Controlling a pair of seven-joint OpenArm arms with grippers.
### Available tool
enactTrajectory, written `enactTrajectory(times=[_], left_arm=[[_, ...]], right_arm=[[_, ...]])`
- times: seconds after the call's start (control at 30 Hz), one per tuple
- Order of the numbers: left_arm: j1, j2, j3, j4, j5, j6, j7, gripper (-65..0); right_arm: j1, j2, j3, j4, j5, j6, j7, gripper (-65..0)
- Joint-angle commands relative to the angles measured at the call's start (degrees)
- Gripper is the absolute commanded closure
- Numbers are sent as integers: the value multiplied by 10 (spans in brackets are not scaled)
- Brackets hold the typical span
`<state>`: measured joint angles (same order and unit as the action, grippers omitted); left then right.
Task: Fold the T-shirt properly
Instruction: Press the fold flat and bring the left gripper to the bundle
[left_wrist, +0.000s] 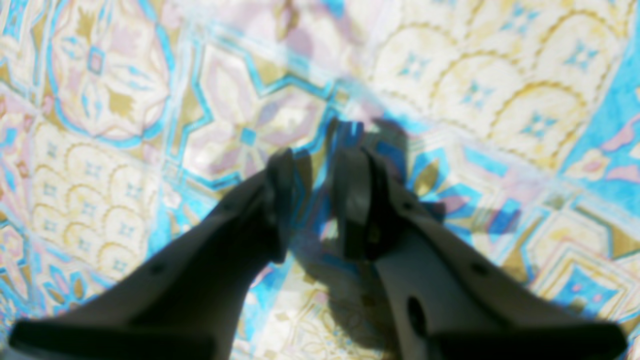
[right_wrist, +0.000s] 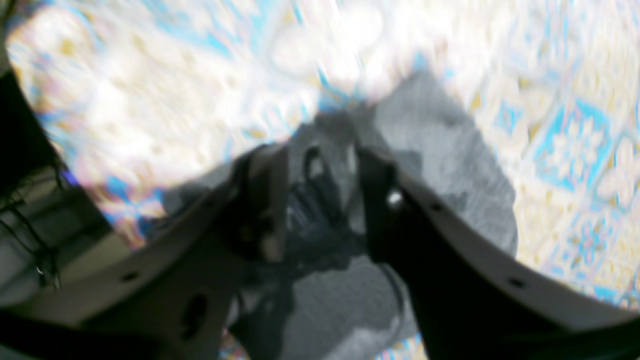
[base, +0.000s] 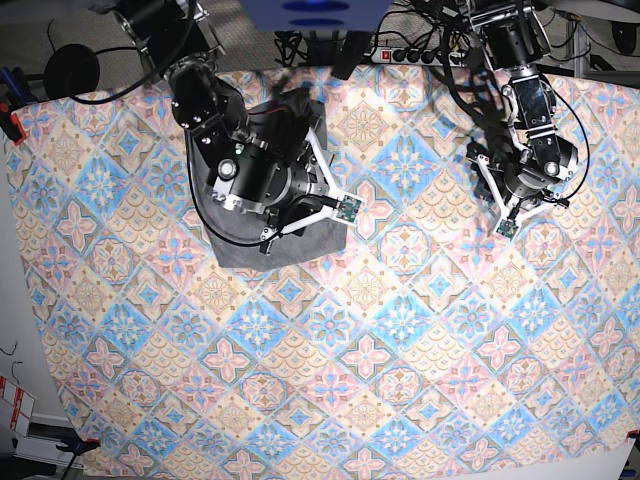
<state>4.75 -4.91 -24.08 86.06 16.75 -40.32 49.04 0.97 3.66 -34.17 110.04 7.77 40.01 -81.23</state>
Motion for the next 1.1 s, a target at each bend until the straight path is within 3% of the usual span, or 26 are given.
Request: enactTrajectory(times=[0.0, 0.1, 0.2, 0.3, 0.47, 0.6, 0.73, 0.83, 0.97, 1.07], left_arm=[[-7, -6, 0, -1, -1, 3, -6, -158], [-21, -6, 0, -27, 3, 3, -7, -158], [-25, -6, 0, -36, 3, 3, -6, -158], [-24, -6, 0, -36, 3, 3, -5, -158], [-21, -8, 28, -36, 3, 3, -4, -158], [2, -8, 66, -5, 3, 3, -5, -158], [21, -7, 101, 53, 3, 3, -4, -158], [32, -7, 155, 93, 3, 3, -4, -158], [39, -8, 228, 139, 3, 3, -4, -158], [40, -9, 261, 164, 3, 3, -4, -158]], right_arm=[[11, -7, -3, 14, 11, 0, 12, -277], [29, -8, 0, 12, 34, 0, 12, -281], [25, -8, 60, 12, 51, 0, 12, -258], [24, -8, 145, 12, 50, 0, 12, -179], [4, 9, 219, 10, 36, 0, 12, -29], [-5, 36, 187, 1, 24, 0, 12, -33], [-8, 39, 143, -30, 23, 0, 12, -34], [-6, 39, 136, -117, 23, 0, 12, -34], [-4, 40, 133, -258, 22, 0, 81, -34], [-4, 40, 133, -283, 22, 0, 106, -34]])
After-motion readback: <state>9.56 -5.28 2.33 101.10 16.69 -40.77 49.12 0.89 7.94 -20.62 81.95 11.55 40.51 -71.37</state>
